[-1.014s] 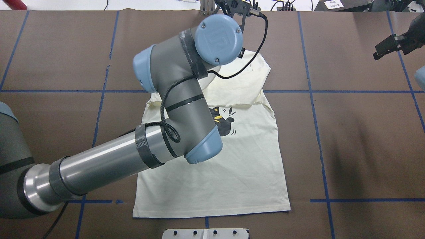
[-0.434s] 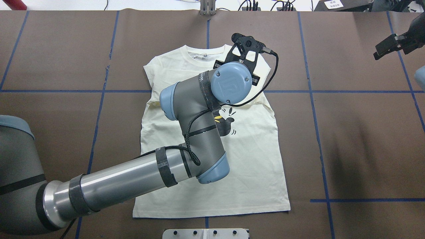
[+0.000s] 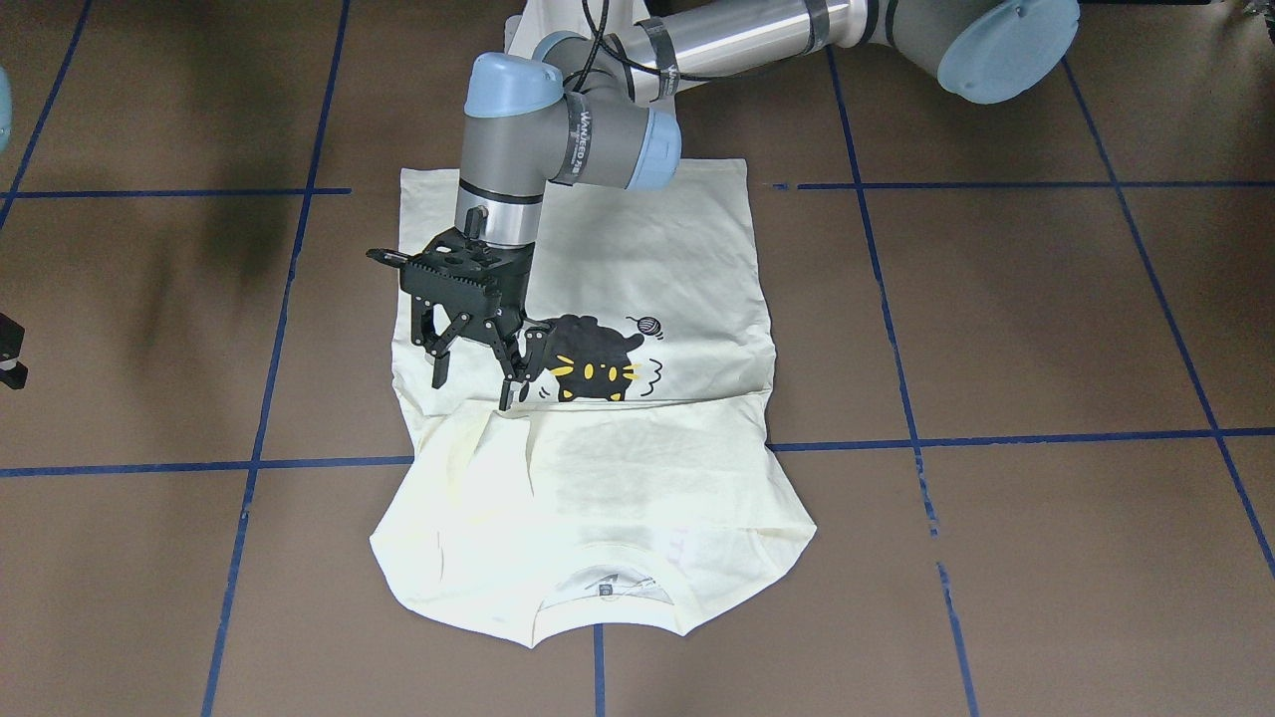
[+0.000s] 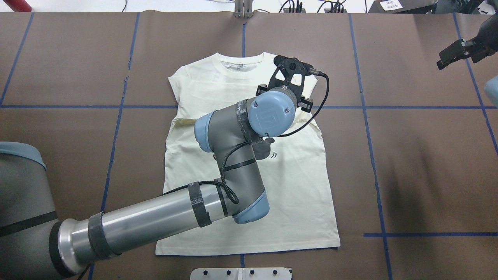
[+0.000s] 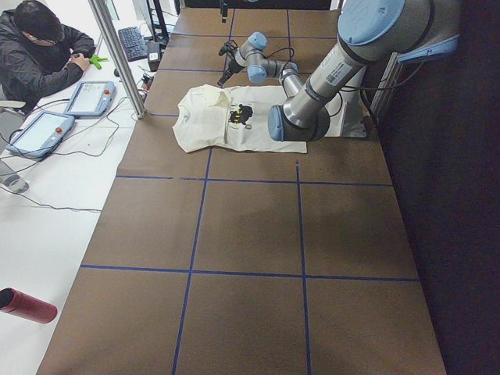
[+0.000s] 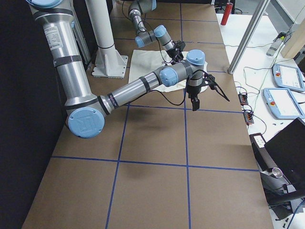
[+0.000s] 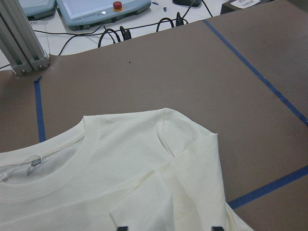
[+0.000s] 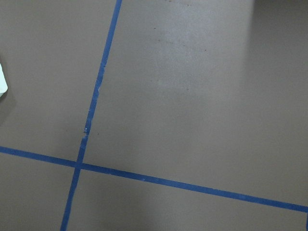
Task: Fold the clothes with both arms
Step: 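Release the sleeve and withdraw the left gripper while the right gripper approaches the shoulder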
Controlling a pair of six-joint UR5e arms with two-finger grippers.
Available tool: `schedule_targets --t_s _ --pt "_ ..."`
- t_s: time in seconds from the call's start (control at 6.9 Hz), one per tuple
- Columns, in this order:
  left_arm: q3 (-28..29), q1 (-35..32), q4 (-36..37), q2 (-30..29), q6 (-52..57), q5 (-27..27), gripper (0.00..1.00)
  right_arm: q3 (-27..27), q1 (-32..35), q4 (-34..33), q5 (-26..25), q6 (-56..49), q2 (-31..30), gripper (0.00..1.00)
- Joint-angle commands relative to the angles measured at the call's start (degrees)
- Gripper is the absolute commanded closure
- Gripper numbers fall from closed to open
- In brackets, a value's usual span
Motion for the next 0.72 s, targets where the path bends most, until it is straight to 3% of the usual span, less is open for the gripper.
schedule_targets --t_s 0.0,0.14,0.29,0.58 --pt "-1.02 -3.21 -3.17 0.81 -2.75 -9.08 0.00 0.56 -0.47 0.25 0.27 0.47 0.41 0.00" --pt "-4.60 -7.59 -0.99 3.77 0.48 -19.77 0.00 -0.40 -2.47 5.47 0.01 0.47 0.58 0.00" --pt "-8.55 -10.94 2.43 7.02 4.60 -24.14 0.00 -1.02 -3.45 8.57 0.00 1.69 1.37 0.00" --pt "-10.86 -17.28 11.04 8.88 13.30 -30.39 0.00 -1.55 -9.23 7.99 -1.65 11.93 7.06 0.00"
